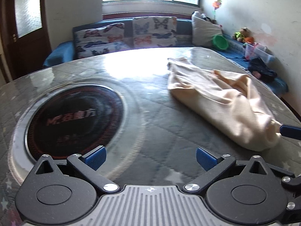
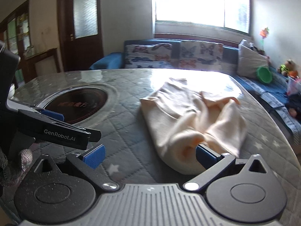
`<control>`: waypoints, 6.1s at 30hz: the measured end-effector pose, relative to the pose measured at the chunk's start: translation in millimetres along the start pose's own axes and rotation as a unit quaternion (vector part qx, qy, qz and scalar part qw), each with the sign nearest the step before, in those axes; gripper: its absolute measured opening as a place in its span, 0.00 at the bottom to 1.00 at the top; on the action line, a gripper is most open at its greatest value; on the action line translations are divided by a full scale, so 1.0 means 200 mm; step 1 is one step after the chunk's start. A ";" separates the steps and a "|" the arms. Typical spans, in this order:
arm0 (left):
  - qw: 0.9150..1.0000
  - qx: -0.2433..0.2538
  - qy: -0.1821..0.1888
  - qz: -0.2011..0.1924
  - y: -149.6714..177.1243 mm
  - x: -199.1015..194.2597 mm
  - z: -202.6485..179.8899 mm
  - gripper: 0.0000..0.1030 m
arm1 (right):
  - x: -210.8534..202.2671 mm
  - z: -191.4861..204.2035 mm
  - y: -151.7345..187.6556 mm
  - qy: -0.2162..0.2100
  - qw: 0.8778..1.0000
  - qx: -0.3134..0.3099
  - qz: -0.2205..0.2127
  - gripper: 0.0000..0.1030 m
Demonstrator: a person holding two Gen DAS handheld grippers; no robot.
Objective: Fold clothes
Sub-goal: 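Approach the crumpled cream garment with both grippers open, then grasp the garment edge with the left gripper while the right gripper grasps another edge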
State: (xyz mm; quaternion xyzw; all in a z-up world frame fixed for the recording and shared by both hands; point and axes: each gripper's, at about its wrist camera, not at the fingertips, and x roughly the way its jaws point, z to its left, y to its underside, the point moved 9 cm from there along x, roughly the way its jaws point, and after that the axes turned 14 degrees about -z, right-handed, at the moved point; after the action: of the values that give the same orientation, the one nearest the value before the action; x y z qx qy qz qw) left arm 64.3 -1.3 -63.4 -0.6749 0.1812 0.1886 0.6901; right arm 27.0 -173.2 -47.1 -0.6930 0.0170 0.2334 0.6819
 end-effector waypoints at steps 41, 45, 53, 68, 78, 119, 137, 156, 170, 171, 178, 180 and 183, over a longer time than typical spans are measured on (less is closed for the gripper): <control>0.998 0.031 0.053 0.016 0.05 -0.13 -0.37 1.00 | -0.19 -0.13 0.06 0.039 0.999 0.005 0.003 1.00; 0.998 0.034 0.052 0.017 0.05 -0.12 -0.37 1.00 | -0.19 -0.12 0.07 0.047 0.999 0.009 0.004 1.00; 0.998 0.035 0.052 0.019 0.05 -0.11 -0.38 1.00 | -0.18 -0.13 0.08 0.049 0.999 0.011 0.007 1.00; 0.998 0.036 0.049 0.031 0.07 -0.07 -0.39 1.00 | -0.15 -0.14 0.11 0.048 0.999 0.014 0.020 1.00; 0.998 0.033 0.046 0.041 0.07 -0.03 -0.38 1.00 | -0.11 -0.14 0.11 0.045 0.999 0.015 0.026 1.00; 0.997 0.036 0.038 0.062 0.04 0.13 -0.36 1.00 | 0.04 -0.18 0.09 0.038 0.998 0.013 0.047 1.00; 0.997 0.036 0.037 0.056 -0.05 0.19 -0.37 1.00 | 0.08 -0.22 0.06 0.038 0.998 0.011 0.045 1.00; 0.993 0.017 0.116 0.019 -0.36 0.35 -0.61 0.78 | 0.14 -0.43 -0.05 0.055 0.998 0.034 0.028 1.00; 0.988 0.001 0.157 0.011 -0.31 0.36 -0.57 0.06 | 0.26 -0.58 -0.07 0.074 0.996 0.047 0.033 0.84; 0.988 -0.004 0.152 0.006 -0.31 0.34 -0.53 0.06 | 0.29 -0.58 -0.07 0.071 0.996 0.051 0.035 0.81; 0.993 -0.051 0.107 -0.004 -0.23 0.13 -0.18 0.05 | 0.47 -0.60 -0.10 0.064 0.995 0.060 0.043 0.76; 0.994 -0.054 0.096 0.001 -0.18 0.07 -0.11 0.05 | 0.51 -0.60 -0.10 0.062 0.995 0.062 0.046 0.74; 0.995 -0.057 0.086 0.011 -0.10 0.00 -0.02 0.05 | 0.57 -0.58 -0.10 0.056 0.995 0.063 0.051 0.73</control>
State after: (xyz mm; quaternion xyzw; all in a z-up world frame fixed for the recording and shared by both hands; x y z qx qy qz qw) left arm 75.3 -6.7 -45.8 -0.7248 0.2359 0.1479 0.6302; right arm 170.0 -248.7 -71.3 -0.6591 0.1057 0.2272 0.7091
